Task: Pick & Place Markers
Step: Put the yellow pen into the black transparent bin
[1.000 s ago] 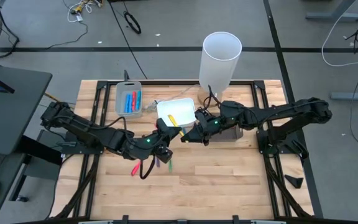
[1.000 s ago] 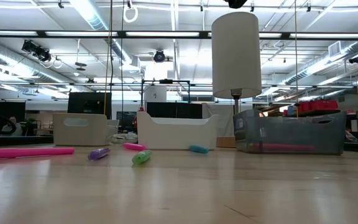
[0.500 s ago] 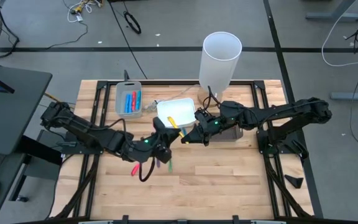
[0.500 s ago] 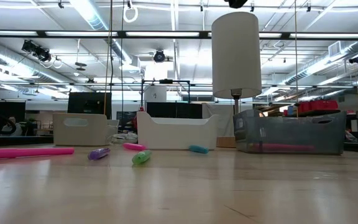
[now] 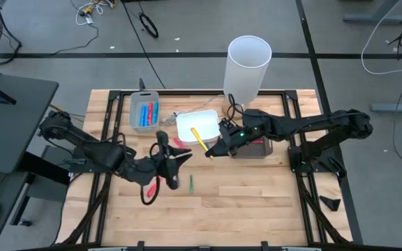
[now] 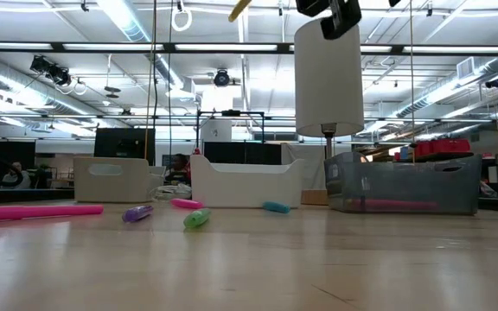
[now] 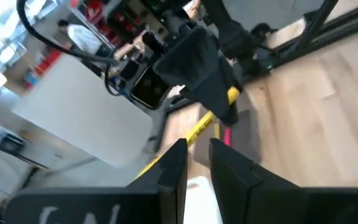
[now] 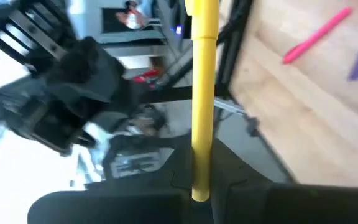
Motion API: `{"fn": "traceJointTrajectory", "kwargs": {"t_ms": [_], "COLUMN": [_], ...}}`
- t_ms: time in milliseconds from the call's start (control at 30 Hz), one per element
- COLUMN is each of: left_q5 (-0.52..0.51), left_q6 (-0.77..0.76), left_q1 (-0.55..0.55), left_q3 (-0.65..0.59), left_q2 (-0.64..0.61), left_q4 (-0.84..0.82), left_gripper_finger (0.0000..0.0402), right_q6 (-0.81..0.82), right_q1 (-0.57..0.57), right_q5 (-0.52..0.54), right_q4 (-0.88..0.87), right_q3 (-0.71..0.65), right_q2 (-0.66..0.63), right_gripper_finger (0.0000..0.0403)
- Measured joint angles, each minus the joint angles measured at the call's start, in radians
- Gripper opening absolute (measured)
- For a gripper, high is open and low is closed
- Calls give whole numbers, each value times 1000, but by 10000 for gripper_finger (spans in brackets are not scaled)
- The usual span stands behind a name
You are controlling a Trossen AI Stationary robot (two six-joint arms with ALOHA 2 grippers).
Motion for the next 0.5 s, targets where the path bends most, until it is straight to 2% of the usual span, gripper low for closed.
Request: {"fn": "traceJointTrajectory", "kwargs": {"t_ms": [233, 433, 500], "left_q5": [127, 409, 473], "left_q6": [-315, -582, -645], "left_q1": [0, 39, 56], "left_q3": [0, 0, 0], "left_q2": [-20, -22, -22], "left_q4": [-142, -229, -246], "left_gripper_finger": [71, 71, 71], "right_q6": [-224, -454, -521], "right_q1": [-25, -27, -27], "right_q5": [-124, -230, -251], "right_q4": [-138, -227, -286], "right_q3": [0, 0, 0], "right_q2": [0, 0, 0], "right_gripper_finger": [16, 16, 16]}}
